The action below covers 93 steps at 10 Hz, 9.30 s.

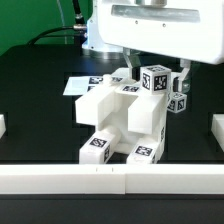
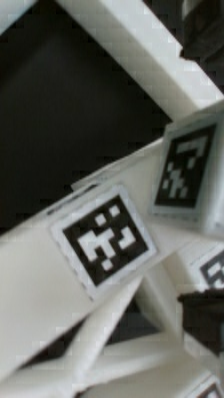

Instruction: Assemble chair

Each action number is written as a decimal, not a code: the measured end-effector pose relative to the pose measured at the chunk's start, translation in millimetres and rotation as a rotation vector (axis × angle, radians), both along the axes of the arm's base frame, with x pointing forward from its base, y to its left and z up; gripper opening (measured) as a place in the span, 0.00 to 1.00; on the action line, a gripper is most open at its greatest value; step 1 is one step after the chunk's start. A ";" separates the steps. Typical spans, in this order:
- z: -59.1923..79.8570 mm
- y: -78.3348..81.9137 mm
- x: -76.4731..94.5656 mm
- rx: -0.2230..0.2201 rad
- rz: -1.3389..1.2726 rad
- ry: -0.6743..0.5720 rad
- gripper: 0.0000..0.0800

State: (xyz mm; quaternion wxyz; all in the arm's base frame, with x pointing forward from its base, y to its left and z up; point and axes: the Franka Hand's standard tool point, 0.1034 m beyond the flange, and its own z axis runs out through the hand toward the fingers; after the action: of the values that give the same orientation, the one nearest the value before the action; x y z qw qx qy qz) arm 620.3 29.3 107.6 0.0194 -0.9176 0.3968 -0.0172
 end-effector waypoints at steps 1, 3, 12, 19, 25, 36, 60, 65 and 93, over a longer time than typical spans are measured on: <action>-0.2 1.4 -0.4 -0.002 0.053 0.001 0.81; -0.2 0.7 -0.3 -0.012 0.262 -0.004 0.81; 1.6 -6.0 0.2 -0.083 0.996 -0.013 0.81; 0.5 -8.4 0.0 -0.082 0.997 -0.012 0.34; 0.0 -11.0 0.1 -0.038 0.483 -0.015 0.34; 0.3 -5.1 0.5 0.000 -0.066 -0.010 0.77; 0.6 -8.8 2.4 -0.080 0.854 -0.027 0.34; 0.6 -11.2 2.2 -0.046 0.469 -0.027 0.34; 0.0 -8.8 2.1 -0.096 1.090 -0.030 0.81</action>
Offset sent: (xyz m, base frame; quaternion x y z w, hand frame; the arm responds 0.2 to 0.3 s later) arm 0.0035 -0.0012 0.0036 0.0079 -0.0044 -0.2557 0.9667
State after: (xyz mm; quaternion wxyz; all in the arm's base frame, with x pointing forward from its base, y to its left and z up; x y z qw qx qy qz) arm 622.4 20.5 107.6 -0.0107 -0.9897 -0.1380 -0.0356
